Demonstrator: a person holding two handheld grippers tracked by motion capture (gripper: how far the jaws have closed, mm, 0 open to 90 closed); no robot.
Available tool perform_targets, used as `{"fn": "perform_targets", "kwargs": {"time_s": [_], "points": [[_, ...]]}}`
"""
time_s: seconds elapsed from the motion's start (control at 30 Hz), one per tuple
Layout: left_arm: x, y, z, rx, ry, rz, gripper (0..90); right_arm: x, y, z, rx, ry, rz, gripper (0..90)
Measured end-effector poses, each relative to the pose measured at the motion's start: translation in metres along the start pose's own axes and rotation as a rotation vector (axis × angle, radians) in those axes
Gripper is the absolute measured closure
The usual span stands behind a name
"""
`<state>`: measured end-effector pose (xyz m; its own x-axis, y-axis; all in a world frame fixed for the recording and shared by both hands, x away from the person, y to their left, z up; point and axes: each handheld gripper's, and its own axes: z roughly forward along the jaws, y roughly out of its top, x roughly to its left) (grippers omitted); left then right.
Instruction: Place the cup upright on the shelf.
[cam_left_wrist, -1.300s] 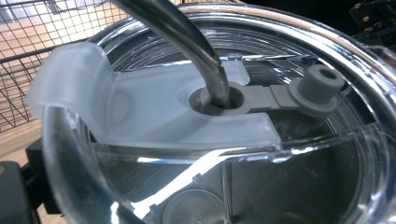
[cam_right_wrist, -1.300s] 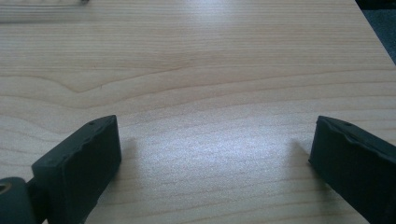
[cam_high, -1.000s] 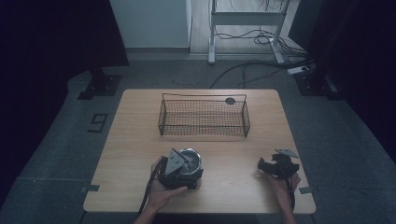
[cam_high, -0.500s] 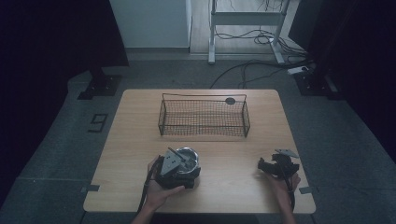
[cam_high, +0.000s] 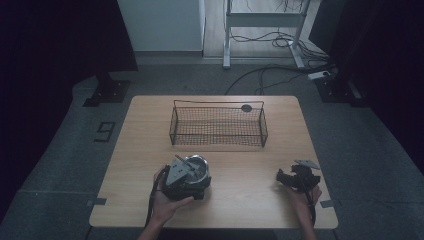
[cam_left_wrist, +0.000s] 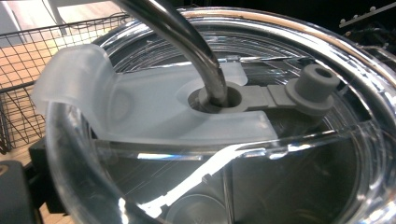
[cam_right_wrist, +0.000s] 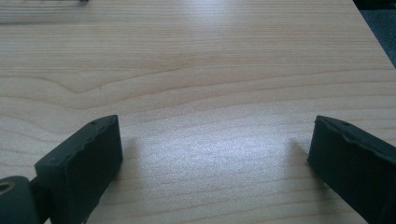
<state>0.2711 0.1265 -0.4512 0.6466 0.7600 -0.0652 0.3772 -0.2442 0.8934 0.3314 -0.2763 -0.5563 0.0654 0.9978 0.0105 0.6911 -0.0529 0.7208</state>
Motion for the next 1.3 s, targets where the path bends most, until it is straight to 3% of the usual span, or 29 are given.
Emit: {"fn": "perform_targets", "kwargs": {"time_s": [0.5, 0.93, 1.3], "points": [[0.011, 0.028, 0.003, 0.005, 0.048, -0.070, 3.7, 0.000, 0.000, 0.000, 0.000, -0.001, -0.001, 2.9], [0.013, 0.051, 0.009, -0.033, 0.084, -0.036, 3.7, 0.000, 0.000, 0.000, 0.000, -0.001, -0.001, 2.9], [0.016, 0.067, 0.012, -0.034, 0.101, -0.006, 3.8, 0.000, 0.000, 0.000, 0.000, -0.001, -0.001, 2.9]]}}
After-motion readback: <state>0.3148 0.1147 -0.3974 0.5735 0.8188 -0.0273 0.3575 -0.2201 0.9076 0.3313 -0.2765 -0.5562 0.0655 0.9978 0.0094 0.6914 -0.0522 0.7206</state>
